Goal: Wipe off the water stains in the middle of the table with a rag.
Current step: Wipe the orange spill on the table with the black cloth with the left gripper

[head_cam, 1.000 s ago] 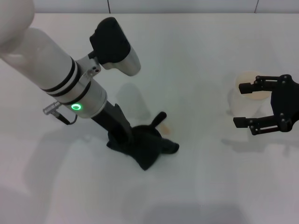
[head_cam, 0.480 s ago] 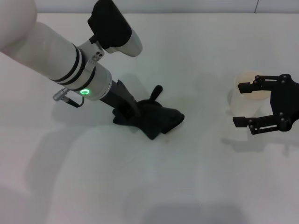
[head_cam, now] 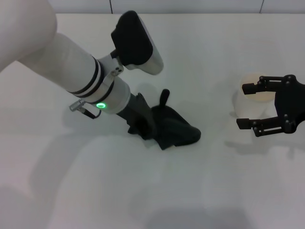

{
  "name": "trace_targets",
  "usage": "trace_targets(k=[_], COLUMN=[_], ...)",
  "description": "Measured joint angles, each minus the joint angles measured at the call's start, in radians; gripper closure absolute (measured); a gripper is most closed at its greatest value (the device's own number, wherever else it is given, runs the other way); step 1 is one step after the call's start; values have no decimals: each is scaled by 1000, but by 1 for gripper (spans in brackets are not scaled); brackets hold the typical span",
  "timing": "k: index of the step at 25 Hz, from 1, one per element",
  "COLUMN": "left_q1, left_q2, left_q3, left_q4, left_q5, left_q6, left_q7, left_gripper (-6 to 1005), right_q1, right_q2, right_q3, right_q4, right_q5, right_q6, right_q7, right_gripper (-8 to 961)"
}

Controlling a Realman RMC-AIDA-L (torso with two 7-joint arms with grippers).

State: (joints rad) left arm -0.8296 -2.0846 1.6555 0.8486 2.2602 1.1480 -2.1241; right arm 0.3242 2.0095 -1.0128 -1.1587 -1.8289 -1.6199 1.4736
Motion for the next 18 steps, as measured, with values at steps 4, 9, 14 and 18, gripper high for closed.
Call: trace_targets(k=[4, 9, 14, 18], left_q1=[-2, -6, -9, -5], left_q2=[0, 1, 3, 3], left_q3=[-1, -6, -8, -40], left_q4=[11, 34, 37, 29], left_q5=[-51, -81, -71, 35], left_q6=[56, 119, 174, 172], left_q7=[54, 84, 77, 13], left_gripper=[870, 866, 863, 861], right_q1=[-2, -5, -3, -3], right_q2=[-1, -1, -2, -2], right_q3=[1, 1, 0, 0], right_q4=[0, -4, -5, -6], right_q5=[0, 1, 1, 1], right_q6=[0, 0, 0, 0], right_q7=[0, -1, -1, -1], right_gripper=[110, 110, 110, 110])
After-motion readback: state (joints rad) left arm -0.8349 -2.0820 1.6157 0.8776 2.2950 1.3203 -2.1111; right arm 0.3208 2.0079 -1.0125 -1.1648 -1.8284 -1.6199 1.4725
